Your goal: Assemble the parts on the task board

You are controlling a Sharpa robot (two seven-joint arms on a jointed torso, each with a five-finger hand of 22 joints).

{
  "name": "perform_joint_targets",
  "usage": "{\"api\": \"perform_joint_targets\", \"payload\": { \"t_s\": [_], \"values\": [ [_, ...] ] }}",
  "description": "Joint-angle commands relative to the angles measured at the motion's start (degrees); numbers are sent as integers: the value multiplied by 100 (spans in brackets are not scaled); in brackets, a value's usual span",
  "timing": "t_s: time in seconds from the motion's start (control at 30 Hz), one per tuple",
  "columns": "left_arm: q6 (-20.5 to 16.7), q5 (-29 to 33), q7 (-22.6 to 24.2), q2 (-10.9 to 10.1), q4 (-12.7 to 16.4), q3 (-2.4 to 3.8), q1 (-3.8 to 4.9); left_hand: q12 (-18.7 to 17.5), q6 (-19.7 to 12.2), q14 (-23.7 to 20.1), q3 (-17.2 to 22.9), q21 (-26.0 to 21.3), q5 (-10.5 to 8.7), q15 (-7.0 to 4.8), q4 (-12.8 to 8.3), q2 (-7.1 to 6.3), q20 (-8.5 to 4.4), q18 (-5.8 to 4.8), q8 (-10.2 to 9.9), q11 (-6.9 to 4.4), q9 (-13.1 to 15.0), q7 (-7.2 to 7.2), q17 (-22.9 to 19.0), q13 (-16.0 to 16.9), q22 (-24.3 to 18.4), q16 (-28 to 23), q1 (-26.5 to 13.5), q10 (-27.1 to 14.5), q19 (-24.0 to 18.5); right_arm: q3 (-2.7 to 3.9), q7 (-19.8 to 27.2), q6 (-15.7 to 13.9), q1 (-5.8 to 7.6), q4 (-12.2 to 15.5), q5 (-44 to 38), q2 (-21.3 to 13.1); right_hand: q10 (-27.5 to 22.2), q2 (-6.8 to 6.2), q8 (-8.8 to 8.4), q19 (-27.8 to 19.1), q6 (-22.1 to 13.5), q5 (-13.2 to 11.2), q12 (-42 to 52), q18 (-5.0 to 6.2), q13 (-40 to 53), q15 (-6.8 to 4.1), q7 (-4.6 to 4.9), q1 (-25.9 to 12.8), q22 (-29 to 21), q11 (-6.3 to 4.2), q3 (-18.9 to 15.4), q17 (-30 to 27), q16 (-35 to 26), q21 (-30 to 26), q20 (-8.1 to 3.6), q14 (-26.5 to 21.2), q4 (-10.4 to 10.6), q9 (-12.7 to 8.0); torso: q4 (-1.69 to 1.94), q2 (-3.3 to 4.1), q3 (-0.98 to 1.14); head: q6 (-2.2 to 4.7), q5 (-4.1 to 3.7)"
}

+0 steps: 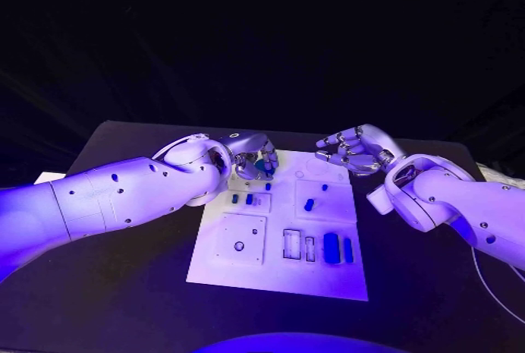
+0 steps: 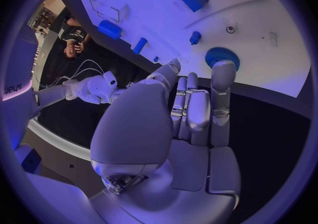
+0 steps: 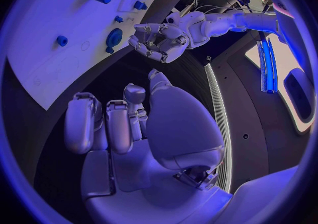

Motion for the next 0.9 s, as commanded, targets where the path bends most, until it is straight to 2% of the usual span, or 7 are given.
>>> {"api": "perform_joint_targets", "payload": {
  "t_s": [0.03, 0.17, 0.33, 0.7, 0.8, 0.9],
  "values": [
    [585, -687, 19, 54, -48, -1, -9, -105, 154, 277, 50, 389, -20, -10, 9, -1, -11, -96, -42, -10, -41, -20, 204, -112, 329, 252, -87, 90, 136, 1, 45, 87, -5, 0, 17, 12, 1, 53, 34, -7, 32, 19, 8, 54, 5, -41, -8, -6, 9, -16, -29, 407, -3, -26, -30, 346, -17, 9, 1, -1, 0, -13, -10],
    [756, -728, -78, 134, -149, -2, -28, -377, 233, 286, 113, 752, -22, -6, 18, -47, -18, -148, -213, 4, -161, -19, 159, -342, 653, 312, -140, 174, 253, 0, 45, 91, -5, 5, 18, 14, 1, 53, 34, -7, 32, 19, 8, 54, 5, -41, -8, -6, 9, -16, -29, 407, -3, -26, -30, 346, -17, 9, 11, -2, -3, -22, -22],
    [892, -729, -296, 234, -294, -2, -50, -552, 224, 274, 94, 828, -30, 14, 31, -72, -1, -160, -340, 42, -233, -17, 64, -463, 731, 288, -194, 104, 275, 0, 45, 91, -5, 4, 18, 20, 1, 53, 34, -7, 32, 19, 8, 54, 5, -41, -8, -6, 9, -16, -29, 407, -3, -26, -30, 346, -17, 9, 0, -5, 0, -44, -9],
    [1086, -717, -467, 401, -496, 0, -70, -685, 311, 263, 176, 968, -17, 24, -23, 7, 13, -179, -442, 58, -300, -1, -27, -574, 866, 288, -116, 130, 309, 0, 48, 86, -5, 0, 18, 30, 1, 53, 34, -7, 32, 19, 8, 54, 5, -41, -8, -6, 9, -16, -29, 407, -3, -26, -30, 346, -17, 9, 7, -3, -2, -39, -21],
    [1044, -687, -453, 440, -540, 0, -77, -745, 365, 255, 362, 1005, -4, 22, -87, 92, 15, -183, -489, 63, -334, 20, -54, -632, 909, 302, -2, 189, 308, 0, 49, 87, -5, 2, 18, 33, 7, 67, 34, -5, 33, 24, 18, 53, 11, -42, -9, -4, 12, -16, -27, 405, -6, -24, -30, 346, -17, 9, 5, -3, -1, -41, -26],
    [1025, -657, -438, 464, -560, 0, -85, -777, 422, 253, 485, 1028, -3, 23, -115, 108, 16, -185, -512, 58, -354, 25, -60, -670, 939, 324, 20, 256, 304, 0, 49, 87, -5, 2, 18, 35, 7, 67, 34, -5, 33, 24, 18, 53, 11, -42, -9, -4, 12, -16, -27, 405, -6, -24, -30, 346, -17, 9, 1, -2, 2, -38, -27]
  ]
}}
